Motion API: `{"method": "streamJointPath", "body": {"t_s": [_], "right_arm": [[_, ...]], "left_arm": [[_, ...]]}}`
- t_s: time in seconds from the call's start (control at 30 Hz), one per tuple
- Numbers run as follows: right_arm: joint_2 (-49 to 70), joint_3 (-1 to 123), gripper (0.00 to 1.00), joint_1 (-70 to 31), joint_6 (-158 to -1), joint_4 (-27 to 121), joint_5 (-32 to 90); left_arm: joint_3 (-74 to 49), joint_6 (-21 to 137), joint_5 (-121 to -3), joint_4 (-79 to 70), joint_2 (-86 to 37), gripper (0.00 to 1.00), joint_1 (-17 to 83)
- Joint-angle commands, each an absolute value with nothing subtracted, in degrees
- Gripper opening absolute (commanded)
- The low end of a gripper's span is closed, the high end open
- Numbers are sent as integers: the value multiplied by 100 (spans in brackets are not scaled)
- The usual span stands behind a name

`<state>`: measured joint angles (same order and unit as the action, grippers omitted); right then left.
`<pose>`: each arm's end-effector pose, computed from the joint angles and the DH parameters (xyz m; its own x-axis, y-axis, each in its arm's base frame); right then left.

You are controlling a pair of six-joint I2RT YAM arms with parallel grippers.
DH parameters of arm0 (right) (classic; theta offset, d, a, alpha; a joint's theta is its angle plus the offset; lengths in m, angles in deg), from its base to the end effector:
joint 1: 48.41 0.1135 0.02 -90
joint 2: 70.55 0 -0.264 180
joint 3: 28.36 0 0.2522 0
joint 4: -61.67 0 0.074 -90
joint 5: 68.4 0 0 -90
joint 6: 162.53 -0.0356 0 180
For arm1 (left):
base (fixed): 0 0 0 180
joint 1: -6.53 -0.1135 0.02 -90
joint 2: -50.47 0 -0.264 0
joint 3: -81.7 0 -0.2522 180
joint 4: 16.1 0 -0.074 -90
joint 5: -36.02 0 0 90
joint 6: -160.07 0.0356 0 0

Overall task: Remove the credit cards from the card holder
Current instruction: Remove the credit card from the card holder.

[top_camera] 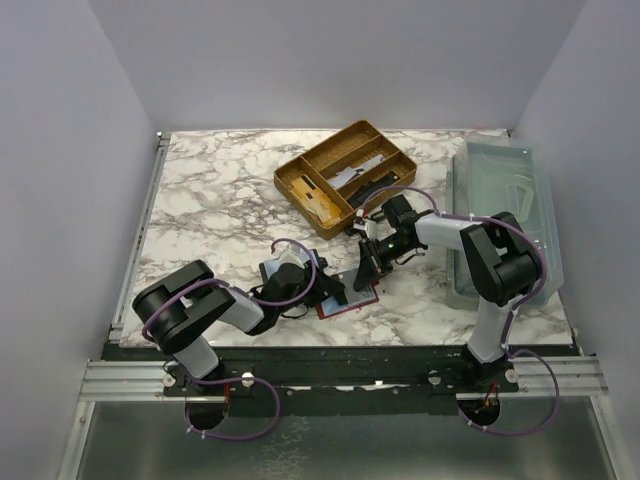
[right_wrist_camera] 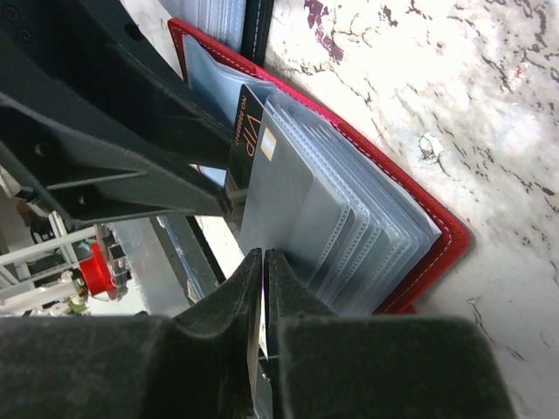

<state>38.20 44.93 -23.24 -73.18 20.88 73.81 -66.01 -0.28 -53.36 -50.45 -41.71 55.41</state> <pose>0.2895 0.1671 0.1241 -0.8839 -0.4077 -0.2290 -0.4206 0.4794 0.7703 0.1683 -0.1922 0.1119 -0.7987 -0.5170 -0.3078 -0.0159 0.5295 -0.8482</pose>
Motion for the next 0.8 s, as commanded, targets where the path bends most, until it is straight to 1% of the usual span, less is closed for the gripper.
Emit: {"method": "streamJointPath", "body": {"t_s": [0.0,0.03,0.1,0.17,0.37,0.63,0.77], "right_arm": [[4192,4369,12,-2266,-7112,2018,6622],[4207,4377,13,-2266,-7112,2014,6631],[4213,4386,13,-2267,-7099,2005,6628],[4204,4387,14,-2271,-7112,1996,6598],[4092,4406,22,-2305,-7132,2006,6476],[4146,4402,23,-2396,-7144,1992,6314],[4102,4414,23,-2391,-7078,1972,6437]], "left_arm": [[-6617,-51,-5064,-4990,-4398,31,5564],[-6617,-51,-5071,-5003,-4418,29,5560],[-6632,-51,-5097,-5035,-4456,19,5565],[-6670,-51,-5108,-5087,-4472,1,5558],[-6987,-43,-5096,-5260,-4229,0,5557],[-7576,-61,-4957,-5142,-3440,0,5548],[-7724,46,-5016,-5050,-2939,0,5553]]}}
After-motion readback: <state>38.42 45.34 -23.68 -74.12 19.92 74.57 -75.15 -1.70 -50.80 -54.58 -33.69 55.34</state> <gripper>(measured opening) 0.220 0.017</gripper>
